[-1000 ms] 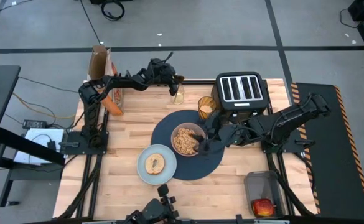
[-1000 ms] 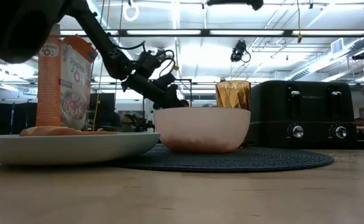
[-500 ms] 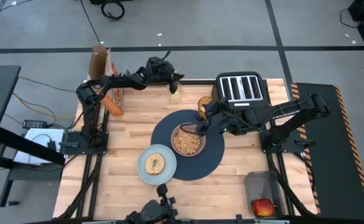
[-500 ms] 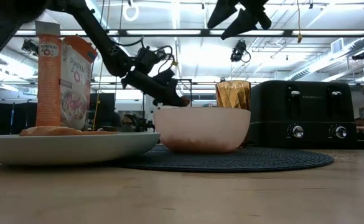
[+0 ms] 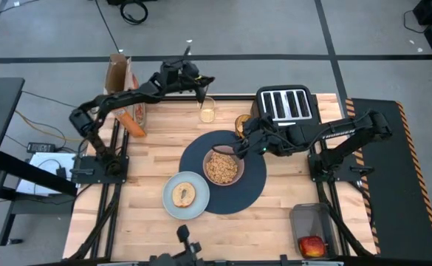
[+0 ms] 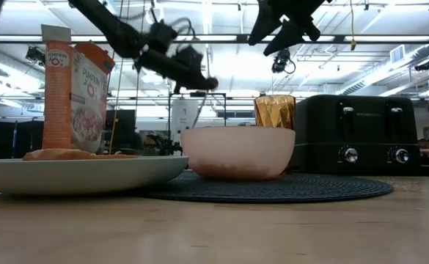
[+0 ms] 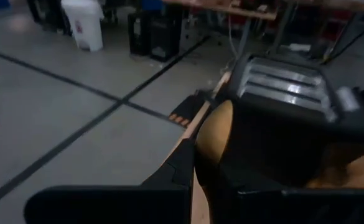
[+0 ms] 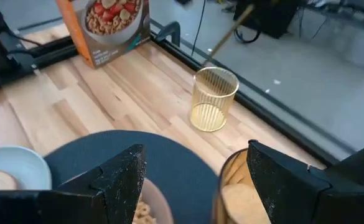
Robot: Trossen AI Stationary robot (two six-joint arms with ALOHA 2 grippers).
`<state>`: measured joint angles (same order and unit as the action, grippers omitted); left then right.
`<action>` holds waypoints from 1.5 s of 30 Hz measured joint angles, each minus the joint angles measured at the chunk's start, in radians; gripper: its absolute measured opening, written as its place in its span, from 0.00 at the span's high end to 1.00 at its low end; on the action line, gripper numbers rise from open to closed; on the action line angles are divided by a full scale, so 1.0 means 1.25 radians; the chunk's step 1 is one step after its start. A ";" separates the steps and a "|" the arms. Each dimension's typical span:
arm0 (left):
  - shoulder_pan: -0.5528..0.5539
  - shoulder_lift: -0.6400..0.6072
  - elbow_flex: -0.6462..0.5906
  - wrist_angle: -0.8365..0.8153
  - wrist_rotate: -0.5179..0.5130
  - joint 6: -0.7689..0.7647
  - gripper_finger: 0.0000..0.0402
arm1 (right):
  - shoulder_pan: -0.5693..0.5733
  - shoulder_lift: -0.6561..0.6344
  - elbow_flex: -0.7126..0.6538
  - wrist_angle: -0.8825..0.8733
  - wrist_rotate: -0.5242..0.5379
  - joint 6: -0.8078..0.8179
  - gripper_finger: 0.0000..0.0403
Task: Arrange a breakfast setting
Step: Put the gold spoon on the right side of the light orange bowl on the blue table placemat
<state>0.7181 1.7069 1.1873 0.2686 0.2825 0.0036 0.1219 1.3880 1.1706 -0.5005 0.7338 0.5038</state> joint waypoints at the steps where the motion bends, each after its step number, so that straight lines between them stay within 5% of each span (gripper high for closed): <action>1: -0.004 -0.020 0.000 -0.008 -0.001 0.000 0.93 | 0.000 0.000 0.000 0.000 0.005 -0.017 0.30; 13: -0.069 -0.301 0.000 -0.142 -0.002 -0.037 0.93 | 0.009 0.000 0.000 0.033 0.054 -0.152 0.30; 21: -0.209 -0.448 -0.003 -0.212 -0.002 -0.072 0.93 | 0.095 0.000 -0.010 0.189 0.055 -0.274 0.30; 29: -0.471 -0.530 -0.243 0.040 -0.138 -0.135 0.94 | 0.211 0.000 -0.201 0.657 -0.021 -0.382 0.30; 33: -0.613 -0.520 -0.374 0.227 -0.258 -0.141 0.94 | 0.245 0.000 -0.264 0.848 -0.129 -0.380 0.30; 38: -0.758 -0.438 -0.448 0.405 -0.398 -0.122 0.94 | 0.277 0.015 -0.279 0.896 -0.171 -0.340 0.30; 45: -0.866 -0.324 -0.452 0.538 -0.527 -0.072 0.94 | 0.312 0.135 -0.223 0.901 -0.106 -0.334 0.30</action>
<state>-0.3640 1.3019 0.6223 0.9415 -0.3763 -0.0867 0.5121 1.5571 0.8913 0.6262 0.6015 0.0864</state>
